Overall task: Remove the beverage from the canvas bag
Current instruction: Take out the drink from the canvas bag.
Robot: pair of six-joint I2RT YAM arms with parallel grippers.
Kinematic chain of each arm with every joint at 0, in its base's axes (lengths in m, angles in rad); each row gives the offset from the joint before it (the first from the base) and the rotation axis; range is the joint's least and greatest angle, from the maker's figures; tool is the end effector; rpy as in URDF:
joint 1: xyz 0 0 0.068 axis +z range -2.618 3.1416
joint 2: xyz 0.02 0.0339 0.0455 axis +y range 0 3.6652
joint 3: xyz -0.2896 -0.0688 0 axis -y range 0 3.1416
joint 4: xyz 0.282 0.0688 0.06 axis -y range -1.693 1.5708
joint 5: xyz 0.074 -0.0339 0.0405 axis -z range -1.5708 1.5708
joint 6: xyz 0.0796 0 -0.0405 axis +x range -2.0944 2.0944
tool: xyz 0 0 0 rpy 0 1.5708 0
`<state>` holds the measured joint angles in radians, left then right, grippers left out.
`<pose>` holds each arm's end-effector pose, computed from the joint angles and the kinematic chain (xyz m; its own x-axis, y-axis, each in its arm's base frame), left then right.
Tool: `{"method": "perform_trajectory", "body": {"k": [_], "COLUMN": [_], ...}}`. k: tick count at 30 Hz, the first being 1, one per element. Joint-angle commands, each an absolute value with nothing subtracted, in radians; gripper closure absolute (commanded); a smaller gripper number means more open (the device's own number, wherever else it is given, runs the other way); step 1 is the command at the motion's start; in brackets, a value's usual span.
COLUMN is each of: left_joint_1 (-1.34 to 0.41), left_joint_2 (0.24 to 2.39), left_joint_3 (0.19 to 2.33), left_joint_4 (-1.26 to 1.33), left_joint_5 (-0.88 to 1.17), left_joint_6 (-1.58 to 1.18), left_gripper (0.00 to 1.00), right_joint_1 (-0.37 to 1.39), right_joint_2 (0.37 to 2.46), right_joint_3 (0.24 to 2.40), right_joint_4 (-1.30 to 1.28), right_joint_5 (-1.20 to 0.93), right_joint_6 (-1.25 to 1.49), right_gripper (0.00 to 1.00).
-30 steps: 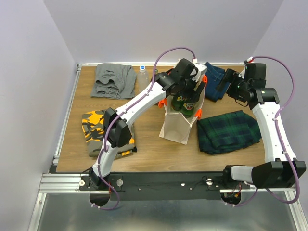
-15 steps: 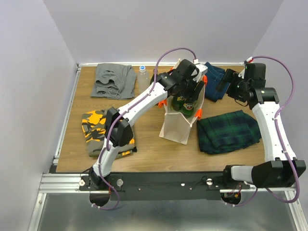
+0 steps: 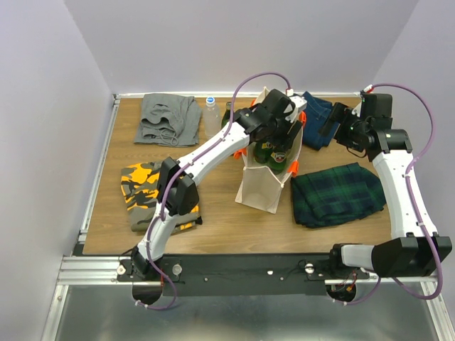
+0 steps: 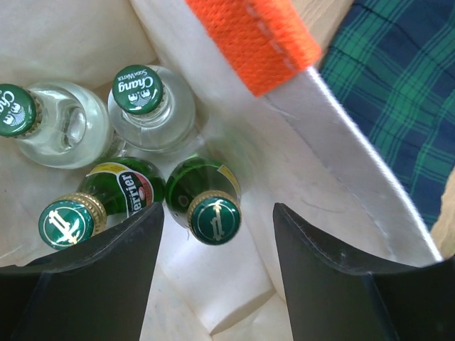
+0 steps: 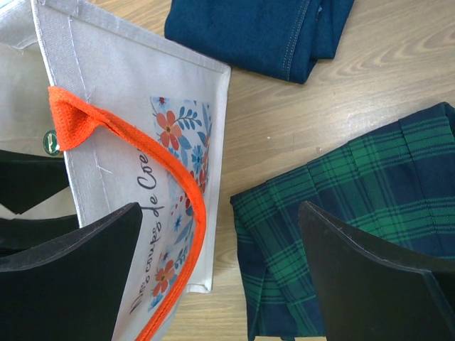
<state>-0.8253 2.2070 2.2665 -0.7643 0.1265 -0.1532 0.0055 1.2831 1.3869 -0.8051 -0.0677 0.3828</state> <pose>0.3905 -0.4378 0.3240 -0.5555 0.3785 -0.7403 0.7177 0.6679 -0.1970 0.3293 0.0072 0.3811 -0.6199 0.3693 -0.6924 0.1880 0.9265 0.3259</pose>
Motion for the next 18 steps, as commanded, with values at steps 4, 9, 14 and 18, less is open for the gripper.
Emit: {"method": "perform_trajectory", "body": {"k": [4,9,14,18], "left_joint_1": [-0.830,-0.830,-0.830,-0.827], "left_joint_2": [2.237,2.243,2.246,2.249], "left_joint_3": [2.293,2.290,2.290,2.292], "left_joint_4": [-0.752,-0.753,-0.749,-0.746], "left_joint_5": [0.084,0.083,0.081,0.081], "left_joint_6": [-0.132,-0.132,-0.132,-0.133], "left_gripper": [0.27,0.26,0.27,0.27], "right_joint_1": [0.005,0.005,0.005,0.005], "right_joint_2": [1.292,1.296,1.298,1.299], "right_joint_3": [1.396,1.397,1.399,1.397], "right_joint_4": [-0.815,-0.815,-0.815,-0.815], "right_joint_5": [-0.052,-0.051,-0.054,-0.054], "right_joint_6": [0.365,0.365,0.367,0.367], "right_gripper": [0.00,0.00,0.00,0.00]}}
